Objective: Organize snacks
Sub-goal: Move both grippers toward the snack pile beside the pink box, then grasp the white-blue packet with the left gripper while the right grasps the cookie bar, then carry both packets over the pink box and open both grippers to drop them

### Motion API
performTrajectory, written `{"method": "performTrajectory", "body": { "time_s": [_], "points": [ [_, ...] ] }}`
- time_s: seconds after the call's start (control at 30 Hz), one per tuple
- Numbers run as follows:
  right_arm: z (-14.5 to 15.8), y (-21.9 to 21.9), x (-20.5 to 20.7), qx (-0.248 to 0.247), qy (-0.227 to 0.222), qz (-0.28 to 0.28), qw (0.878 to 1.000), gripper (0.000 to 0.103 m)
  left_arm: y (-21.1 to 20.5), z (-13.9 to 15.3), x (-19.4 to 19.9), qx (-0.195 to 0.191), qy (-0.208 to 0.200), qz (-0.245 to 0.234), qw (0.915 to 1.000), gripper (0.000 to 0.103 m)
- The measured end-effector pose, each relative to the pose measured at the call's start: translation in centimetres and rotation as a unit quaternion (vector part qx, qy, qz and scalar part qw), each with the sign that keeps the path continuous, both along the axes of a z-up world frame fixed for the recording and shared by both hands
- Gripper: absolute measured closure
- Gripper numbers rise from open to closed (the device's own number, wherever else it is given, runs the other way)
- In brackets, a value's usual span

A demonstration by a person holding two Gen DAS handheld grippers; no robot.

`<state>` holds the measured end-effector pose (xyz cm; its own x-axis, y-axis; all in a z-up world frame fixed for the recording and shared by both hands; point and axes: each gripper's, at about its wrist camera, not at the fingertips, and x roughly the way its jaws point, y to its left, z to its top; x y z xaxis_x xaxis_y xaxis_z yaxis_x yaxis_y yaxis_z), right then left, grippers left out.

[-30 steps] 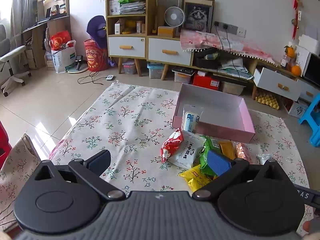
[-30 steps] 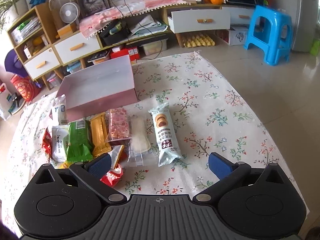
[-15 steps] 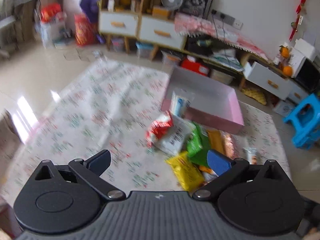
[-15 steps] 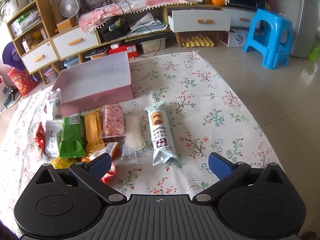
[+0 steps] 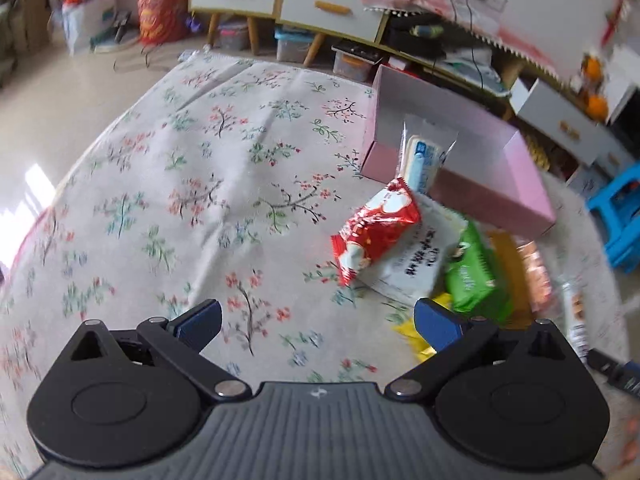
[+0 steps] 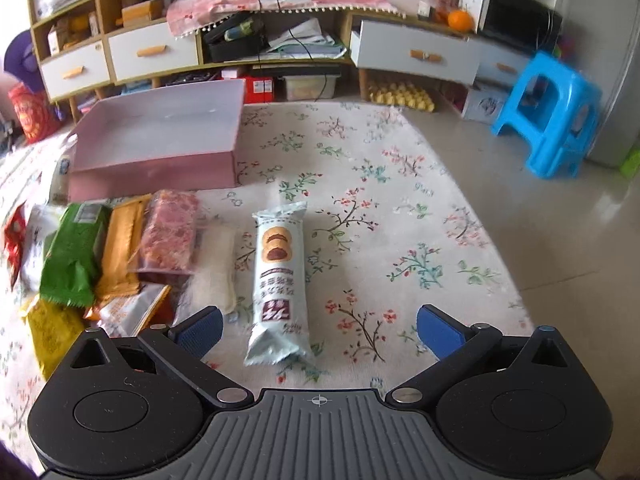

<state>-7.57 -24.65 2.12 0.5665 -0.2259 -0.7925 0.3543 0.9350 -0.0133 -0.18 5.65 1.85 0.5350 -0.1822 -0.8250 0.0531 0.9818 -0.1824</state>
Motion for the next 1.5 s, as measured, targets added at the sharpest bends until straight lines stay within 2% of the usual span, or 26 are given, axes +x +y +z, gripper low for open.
{"method": "performTrajectory", "body": {
  "time_s": [0.07, 0.2, 0.3, 0.43, 0.53, 0.6, 0.67, 0.7, 0.73, 0.77, 0.83, 0.87, 0.9, 0.97, 1.13, 1.37, 1.5],
  "points": [
    [-0.6, -1.2, 0.7, 0.017, 0.002, 0.0, 1.0, 0.0, 0.6, -0.3, 0.5, 0.0, -0.002, -0.006, 1.0, 0.0],
    [-1.0, -2.4, 1.3, 0.057, -0.026, 0.013, 0.998, 0.0, 0.7, -0.3, 1.7, -0.018, -0.008, -0.005, 0.9998, 0.002],
    [-1.3, -2.5, 2.3, 0.083, -0.024, 0.029, 0.996, 0.0, 0.0, 0.1, 2.9, -0.017, -0.021, -0.014, 0.9995, 0.002],
    [-0.9, -1.8, 3.5, 0.079, -0.045, 0.046, 0.995, 0.001, -1.6, 1.1, 5.6, -0.008, -0.06, -0.019, 0.998, 0.001],
    [-1.2, -1.8, 4.4, 0.084, -0.047, 0.053, 0.994, 0.004, -3.7, 0.9, 8.0, -0.002, -0.062, -0.048, 0.9969, 0.002],
    [-1.5, -1.8, 4.9, 0.081, -0.044, 0.053, 0.994, 0.011, -5.3, 0.3, 9.3, 0.015, -0.055, -0.068, 0.9961, 0.003],
    [-1.9, -2.0, 5.3, 0.086, -0.04, 0.051, 0.994, 0.018, -7.1, -0.5, 10.2, 0.048, -0.044, -0.095, 0.9933, 0.012],
    [-2.2, -2.1, 5.5, 0.092, -0.037, 0.049, 0.994, 0.022, -7.9, -1.1, 10.5, 0.062, -0.031, -0.106, 0.992, 0.022],
    [-2.5, -2.2, 5.7, 0.096, -0.033, 0.049, 0.994, 0.025, -8.3, -1.8, 10.7, 0.071, -0.014, -0.114, 0.9909, 0.038],
    [-2.7, -2.2, 5.9, 0.099, -0.029, 0.052, 0.993, 0.031, -8.5, -2.4, 10.9, 0.073, -0.001, -0.12, 0.9901, 0.047],
    [-3.2, -2.3, 6.0, 0.099, -0.027, 0.06, 0.993, 0.037, -8.1, -3.2, 11.1, 0.054, 0.019, -0.119, 0.9912, 0.065],
    [-3.3, -2.3, 6.0, 0.095, -0.026, 0.061, 0.993, 0.044, -7.6, -3.3, 11.0, 0.04, 0.019, -0.11, 0.993, 0.067],
    [-3.3, -2.4, 5.9, 0.085, -0.025, 0.059, 0.994, 0.057, -7.2, -3.0, 10.8, 0.03, 0.014, -0.105, 0.9939, 0.072],
    [-3.2, -2.6, 5.5, 0.085, -0.028, 0.06, 0.994, 0.071, -6.4, -2.4, 10.2, 0.011, 0.006, -0.106, 0.9943, 0.077],
    [-2.9, -3.0, 4.8, 0.108, -0.041, 0.058, 0.992, 0.074, -4.5, -0.6, 8.6, -0.025, -0.018, -0.092, 0.9953, 0.08],
    [-0.6, -3.4, 3.1, 0.11, -0.1, 0.058, 0.987, 0.074, -1.8, 2.4, 6.7, -0.095, -0.078, -0.053, 0.991, 0.08],
    [0.6, -3.8, 3.5, 0.121, -0.126, 0.059, 0.983, 0.074, -2.2, 3.5, 7.8, -0.099, -0.097, -0.041, 0.9895, 0.08]
  ]
}}
